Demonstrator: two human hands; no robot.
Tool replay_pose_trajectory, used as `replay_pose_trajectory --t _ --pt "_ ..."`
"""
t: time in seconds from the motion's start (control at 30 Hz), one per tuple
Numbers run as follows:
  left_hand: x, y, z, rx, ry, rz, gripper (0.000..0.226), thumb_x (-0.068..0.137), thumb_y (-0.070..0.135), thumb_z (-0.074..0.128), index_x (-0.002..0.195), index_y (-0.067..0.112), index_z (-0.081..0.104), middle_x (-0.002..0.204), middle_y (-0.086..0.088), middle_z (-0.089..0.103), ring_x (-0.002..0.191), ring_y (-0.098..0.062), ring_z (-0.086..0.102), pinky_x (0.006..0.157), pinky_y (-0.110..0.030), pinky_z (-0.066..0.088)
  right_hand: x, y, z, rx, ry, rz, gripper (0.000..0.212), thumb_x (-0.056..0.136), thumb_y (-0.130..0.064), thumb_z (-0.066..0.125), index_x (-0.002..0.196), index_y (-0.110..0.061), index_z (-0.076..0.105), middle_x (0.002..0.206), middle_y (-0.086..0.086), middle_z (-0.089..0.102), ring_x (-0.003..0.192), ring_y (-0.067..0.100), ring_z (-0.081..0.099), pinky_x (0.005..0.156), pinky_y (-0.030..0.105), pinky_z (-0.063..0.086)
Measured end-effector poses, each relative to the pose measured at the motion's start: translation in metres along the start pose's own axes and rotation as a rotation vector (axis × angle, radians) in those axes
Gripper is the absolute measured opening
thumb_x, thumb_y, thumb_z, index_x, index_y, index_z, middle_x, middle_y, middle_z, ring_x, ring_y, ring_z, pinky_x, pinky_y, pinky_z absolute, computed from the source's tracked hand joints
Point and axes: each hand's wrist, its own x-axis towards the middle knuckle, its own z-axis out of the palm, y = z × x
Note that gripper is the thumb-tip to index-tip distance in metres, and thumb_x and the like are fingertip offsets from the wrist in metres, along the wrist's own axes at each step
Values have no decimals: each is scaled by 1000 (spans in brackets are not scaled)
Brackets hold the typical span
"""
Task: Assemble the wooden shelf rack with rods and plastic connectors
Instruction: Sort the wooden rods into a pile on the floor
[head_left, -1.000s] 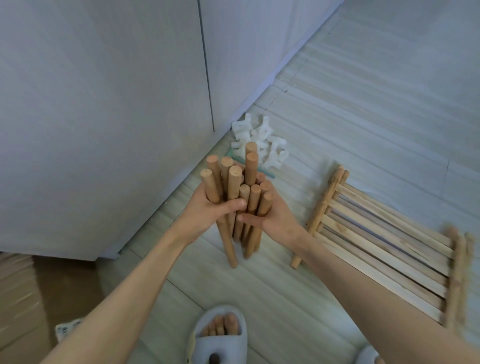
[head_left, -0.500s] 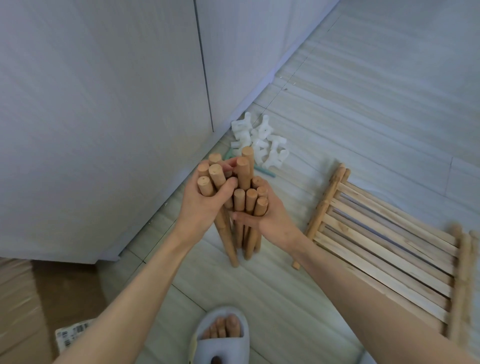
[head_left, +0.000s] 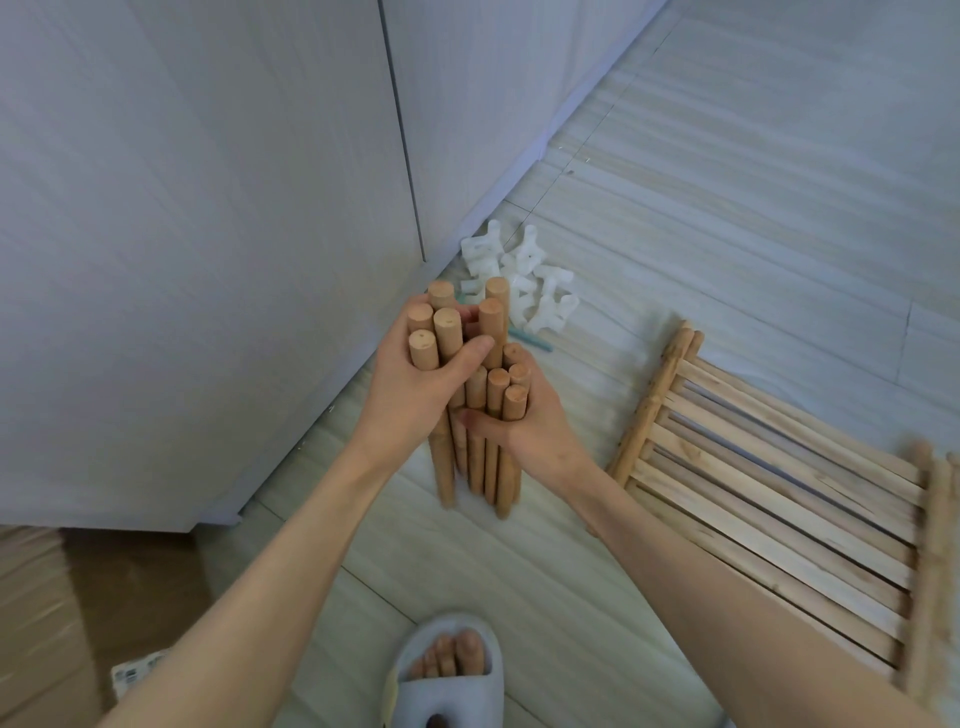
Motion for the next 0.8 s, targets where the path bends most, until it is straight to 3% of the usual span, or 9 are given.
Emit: replay_pose_trajectory --t 0.13,0.23,0.3,0.37,0.47,0.57,0.67,0.8 --pt "21 -3 0 44 -24 -52 25 80 3 69 90 23 59 83 24 69 85 5 64 75 -9 46 10 -5 7 110 48 2 60 70 2 75 122 -13 49 112 3 64 102 7 61 84 14 46" --pt "47 -9 4 98 -114 -126 23 80 5 70 92 21 59 79 26 68 81 10 63 70 -6 45 20 -7 12 260 86 62 53 76 3 71 122 -11 50 116 11 64 108 19 60 99 35 46" --pt "63 -15 10 143 -191 -169 23 81 4 69 90 22 58 77 25 67 77 12 62 67 -5 45 25 -4 15 505 95 138 44 84 -4 65 125 -8 50 119 14 63 113 24 60 103 44 43" --pt "74 -26 17 163 -239 -207 23 81 2 68 90 20 57 81 21 66 75 13 61 67 -5 44 31 1 16 751 98 210 38 91 -18 58 128 -9 51 124 14 61 116 24 58 105 44 41" --pt "84 -45 28 154 -279 -271 21 81 -2 67 96 10 57 88 8 66 74 12 61 68 -5 45 45 14 15 898 192 297 39 95 -32 52 129 -14 52 125 9 62 116 21 59 104 42 43" --pt "94 -60 39 216 -347 -331 23 82 4 67 103 3 58 103 -8 68 91 -5 65 84 -22 52 58 32 12 973 332 413 39 94 -27 54 128 -9 53 123 12 63 113 24 60 102 44 44" --pt "108 -76 49 304 -392 -390 25 82 10 68 104 4 58 107 -13 66 106 -26 61 97 -42 47 69 47 8 979 418 480 30 91 -20 57 118 -7 58 116 13 65 109 26 62 100 44 46" --pt "125 -100 57 375 -449 -481 25 81 10 67 104 6 58 105 -10 63 105 -26 59 99 -44 45 83 66 0 966 500 552 17 86 -11 60 103 -12 61 103 14 65 101 29 64 94 44 51"
